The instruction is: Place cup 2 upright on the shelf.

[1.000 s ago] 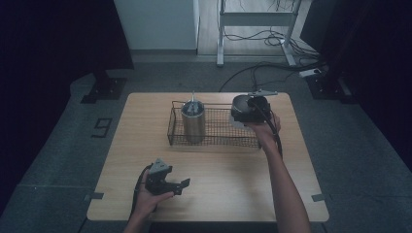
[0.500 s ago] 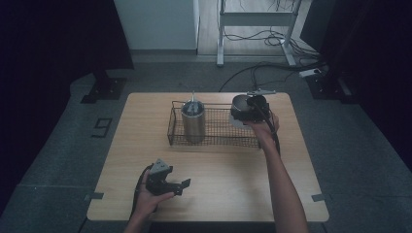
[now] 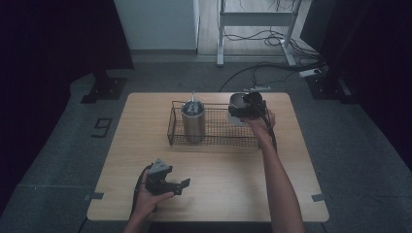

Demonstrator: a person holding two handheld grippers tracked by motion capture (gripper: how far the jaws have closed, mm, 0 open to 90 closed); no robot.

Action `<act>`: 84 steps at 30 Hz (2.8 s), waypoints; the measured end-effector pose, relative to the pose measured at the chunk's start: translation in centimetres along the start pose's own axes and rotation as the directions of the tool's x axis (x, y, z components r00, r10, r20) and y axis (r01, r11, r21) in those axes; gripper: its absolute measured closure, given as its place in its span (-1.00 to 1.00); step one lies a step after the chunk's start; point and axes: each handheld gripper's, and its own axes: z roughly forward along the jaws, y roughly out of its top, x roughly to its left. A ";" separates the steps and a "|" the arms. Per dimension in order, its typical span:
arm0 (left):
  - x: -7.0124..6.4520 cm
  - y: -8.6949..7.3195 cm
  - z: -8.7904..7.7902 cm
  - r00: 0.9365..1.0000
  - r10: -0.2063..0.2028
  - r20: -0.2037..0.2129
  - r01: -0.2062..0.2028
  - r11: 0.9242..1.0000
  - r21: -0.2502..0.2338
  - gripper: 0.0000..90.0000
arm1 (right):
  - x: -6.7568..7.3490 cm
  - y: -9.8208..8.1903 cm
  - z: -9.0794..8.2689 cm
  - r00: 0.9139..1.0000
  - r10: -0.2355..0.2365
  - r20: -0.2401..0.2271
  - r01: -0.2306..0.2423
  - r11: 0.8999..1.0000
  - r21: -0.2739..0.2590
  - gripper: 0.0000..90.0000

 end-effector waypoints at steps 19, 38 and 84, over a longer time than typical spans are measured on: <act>0.2 0.0 -0.1 1.000 -0.008 -0.007 0.008 1.000 -0.003 -0.86 | -0.1 0.0 2.0 1.000 -0.001 0.003 0.000 1.000 0.029 -0.84; 0.0 -0.1 0.1 1.000 -0.003 -0.006 0.003 1.000 0.005 -0.86 | -0.2 -1.2 3.1 1.000 0.004 -0.020 -0.003 0.998 0.062 -0.84; -0.2 -0.2 0.6 1.000 0.005 0.000 -0.005 1.000 0.023 -0.86 | -0.4 -4.2 5.3 1.000 -0.011 0.007 0.010 0.986 0.168 -0.84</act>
